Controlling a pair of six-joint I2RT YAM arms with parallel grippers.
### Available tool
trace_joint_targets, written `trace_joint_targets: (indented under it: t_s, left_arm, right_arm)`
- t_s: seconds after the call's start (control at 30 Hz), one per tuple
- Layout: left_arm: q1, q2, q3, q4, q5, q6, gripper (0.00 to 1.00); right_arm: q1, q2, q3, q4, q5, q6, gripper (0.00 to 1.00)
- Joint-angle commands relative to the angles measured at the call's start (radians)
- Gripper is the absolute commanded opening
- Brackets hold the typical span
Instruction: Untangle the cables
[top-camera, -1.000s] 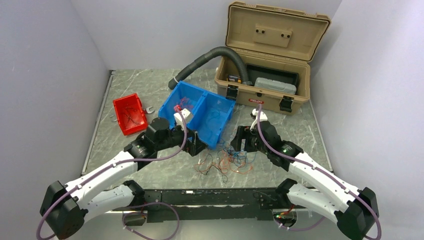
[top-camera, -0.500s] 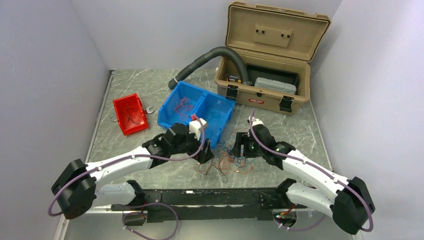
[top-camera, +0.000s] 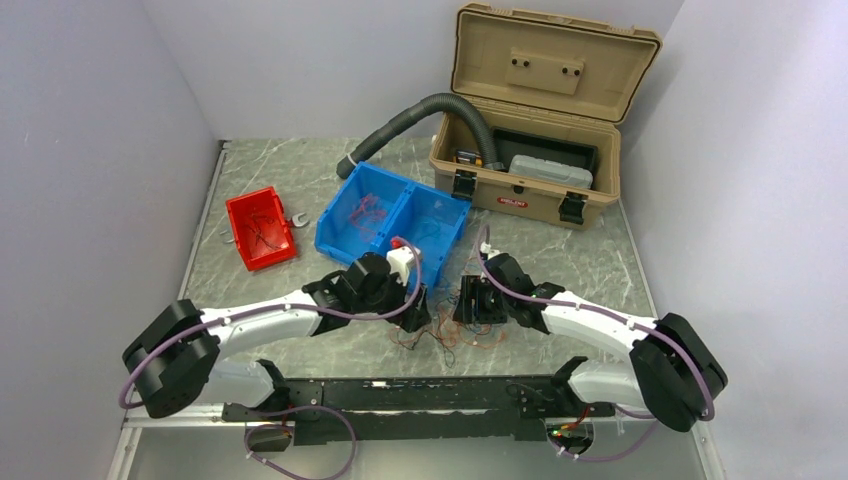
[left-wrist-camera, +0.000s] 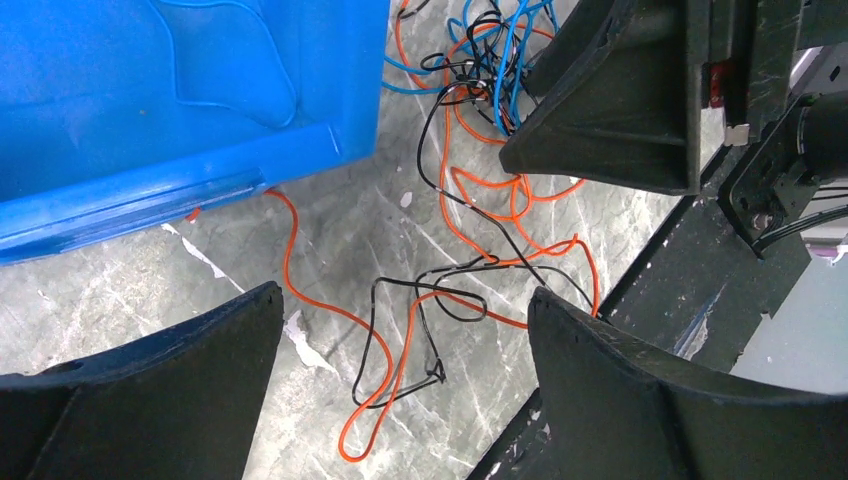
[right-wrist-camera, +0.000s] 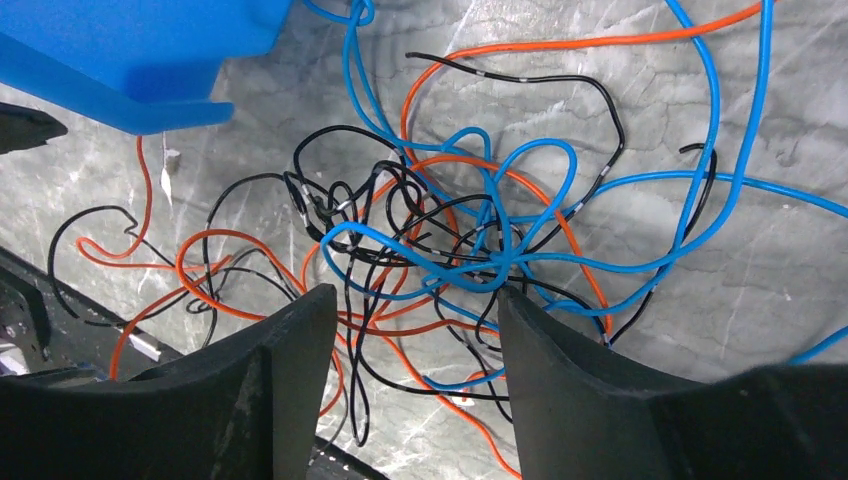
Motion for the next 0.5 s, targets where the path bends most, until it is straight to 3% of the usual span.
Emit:
trace_joint_targets:
  t_s: [0.0, 0.07, 0.17, 0.23, 0.27, 0.47]
  left_arm:
    - [-0.003, -0.080, -0.041, 0.080, -0.023, -0.034, 0.95]
    - [-0.004, -0.137, -0.072, 0.100, -0.036, -0.027, 0.96]
    - [-0.003, -0.244, -0.123, 0.132, -0.072, -0.016, 0.97]
    - [-0.003, -0.320, -0.161, 0.166, -0.094, -0.004, 0.98]
    - [-0.004, -0.362, -0.177, 0.176, -0.102, -0.001, 0.98]
    - [-0.004, -0.458, -0.230, 0.243, -0.095, 0.015, 0.98]
  right_arm:
    - [0.008, 0.002, 0.000, 0.051, 0.015, 0.017, 0.59]
    - [0.008, -0.012, 0.013, 0.024, 0.049, 0.002, 0.47]
    - [0.007, -0.074, 0.037, -0.037, 0.117, -0.011, 0.18]
    - [0.006, -0.152, 0.048, -0.069, 0.173, -0.014, 0.04]
    - [0.004, -0.185, 0.055, -0.084, 0.192, -0.015, 0.00]
    - [0.002, -0.364, 0.090, -0.135, 0.264, -0.028, 0.00]
